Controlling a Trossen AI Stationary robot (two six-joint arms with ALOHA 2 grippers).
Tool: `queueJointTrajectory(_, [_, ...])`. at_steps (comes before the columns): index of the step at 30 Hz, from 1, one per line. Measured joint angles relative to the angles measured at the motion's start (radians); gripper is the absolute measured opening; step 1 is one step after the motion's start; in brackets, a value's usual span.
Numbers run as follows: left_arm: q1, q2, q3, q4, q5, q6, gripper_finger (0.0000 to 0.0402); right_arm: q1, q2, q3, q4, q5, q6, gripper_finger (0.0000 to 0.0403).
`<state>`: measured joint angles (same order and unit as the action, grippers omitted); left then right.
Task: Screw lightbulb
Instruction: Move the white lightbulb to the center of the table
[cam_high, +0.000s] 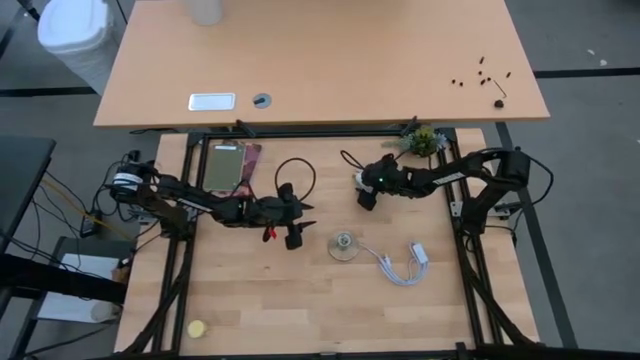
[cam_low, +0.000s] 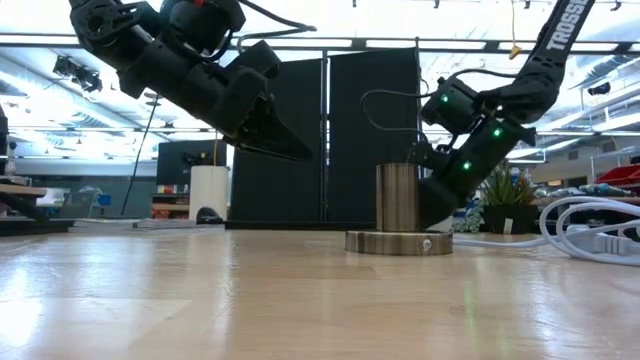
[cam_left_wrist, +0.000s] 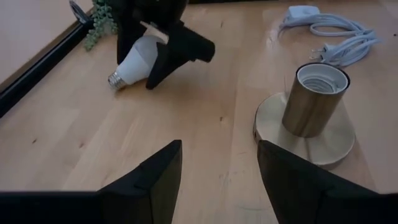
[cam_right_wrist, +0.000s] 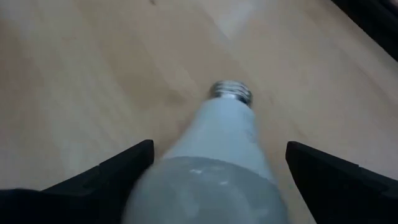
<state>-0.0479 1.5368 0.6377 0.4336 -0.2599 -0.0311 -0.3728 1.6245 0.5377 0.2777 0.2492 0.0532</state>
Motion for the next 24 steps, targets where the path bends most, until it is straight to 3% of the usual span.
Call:
queueJointTrajectory(7, [0.0,0.0,0.0,-0.009,0.0,-0.002,0.0213,-0.006,0.007,0.0,-0.003,0.012,0.028,0.0363])
queueJointTrajectory(18, [0.0,0.0,0.0,-0.008,0.0,-0.001,0.0213,-0.002,0.004,0.0,-0.008,-0.062,0.007,0.0262])
queueJointTrajectory(24, [0.0,0.0,0.0,-0.009,0.0,-0.001,0.0213,0.029,-0.012,-0.001,-0.017,-0.186,0.041,0.0273])
